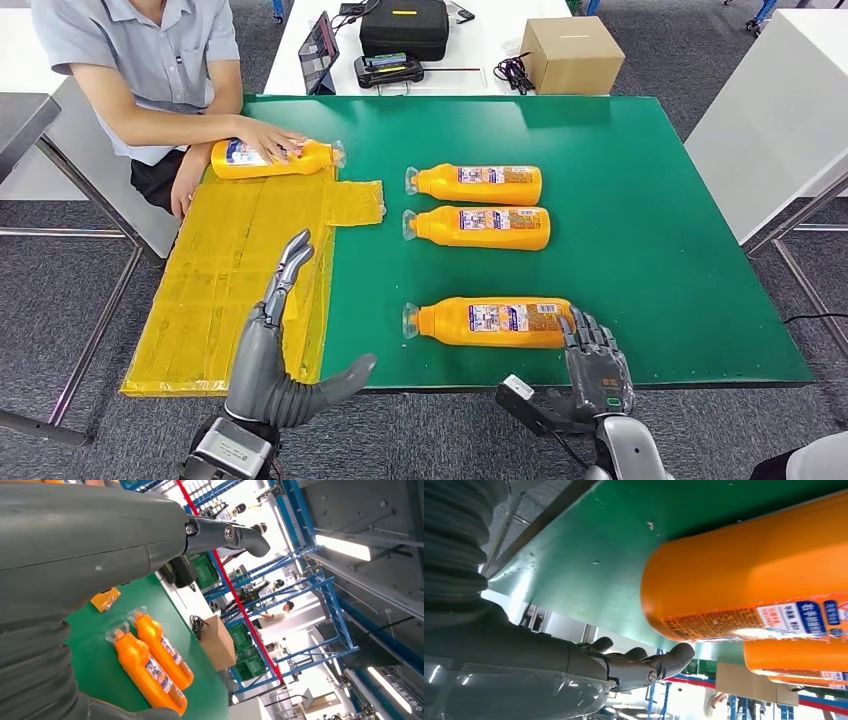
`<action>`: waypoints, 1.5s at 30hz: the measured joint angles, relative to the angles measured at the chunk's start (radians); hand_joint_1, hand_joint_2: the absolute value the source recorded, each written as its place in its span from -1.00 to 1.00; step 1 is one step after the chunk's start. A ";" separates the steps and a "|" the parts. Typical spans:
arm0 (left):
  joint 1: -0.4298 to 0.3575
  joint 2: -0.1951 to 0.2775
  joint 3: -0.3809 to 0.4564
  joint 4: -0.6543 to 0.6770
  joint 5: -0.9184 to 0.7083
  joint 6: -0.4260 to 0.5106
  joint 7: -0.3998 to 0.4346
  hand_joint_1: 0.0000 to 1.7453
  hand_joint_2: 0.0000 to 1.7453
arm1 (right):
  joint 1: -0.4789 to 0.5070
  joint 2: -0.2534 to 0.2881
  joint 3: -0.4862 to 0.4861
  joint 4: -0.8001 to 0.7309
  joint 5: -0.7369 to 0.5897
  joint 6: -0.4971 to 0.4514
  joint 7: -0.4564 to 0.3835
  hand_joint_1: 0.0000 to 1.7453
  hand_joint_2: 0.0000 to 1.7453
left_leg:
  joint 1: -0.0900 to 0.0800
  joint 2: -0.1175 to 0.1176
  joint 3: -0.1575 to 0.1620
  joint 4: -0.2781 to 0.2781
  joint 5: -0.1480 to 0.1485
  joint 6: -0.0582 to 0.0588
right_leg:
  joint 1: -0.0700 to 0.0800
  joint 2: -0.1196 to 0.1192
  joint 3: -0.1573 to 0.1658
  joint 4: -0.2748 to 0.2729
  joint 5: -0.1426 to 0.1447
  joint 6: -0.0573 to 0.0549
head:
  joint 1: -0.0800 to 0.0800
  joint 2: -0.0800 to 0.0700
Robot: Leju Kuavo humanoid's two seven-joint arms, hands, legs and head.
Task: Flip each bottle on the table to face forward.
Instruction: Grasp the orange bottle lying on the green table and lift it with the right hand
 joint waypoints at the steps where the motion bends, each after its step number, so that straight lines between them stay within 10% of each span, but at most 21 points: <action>1: -0.001 0.000 -0.001 0.002 0.000 0.000 0.000 -1.00 1.00 | -0.005 0.000 0.001 0.006 0.001 -0.002 -0.001 -1.00 1.00 | 0.000 0.000 0.000 0.000 0.000 0.000 | 0.000 0.000 0.000 0.000 0.000 0.000 | 0.000 0.000; 23: -0.008 0.003 -0.008 0.008 -0.008 0.017 0.001 -1.00 1.00 | -0.018 -0.005 0.168 -0.048 0.020 -0.042 0.008 -1.00 1.00 | 0.000 0.000 0.000 0.000 0.000 0.000 | 0.000 0.000 0.000 0.000 0.000 0.000 | 0.000 0.000; 45: -0.045 0.009 -0.031 0.041 0.012 -0.013 0.003 -1.00 1.00 | -0.159 -0.008 0.111 0.107 -0.070 -0.024 -0.004 -1.00 1.00 | 0.000 0.000 0.000 0.000 0.000 0.000 | 0.000 0.000 0.000 0.000 0.000 0.000 | 0.000 0.000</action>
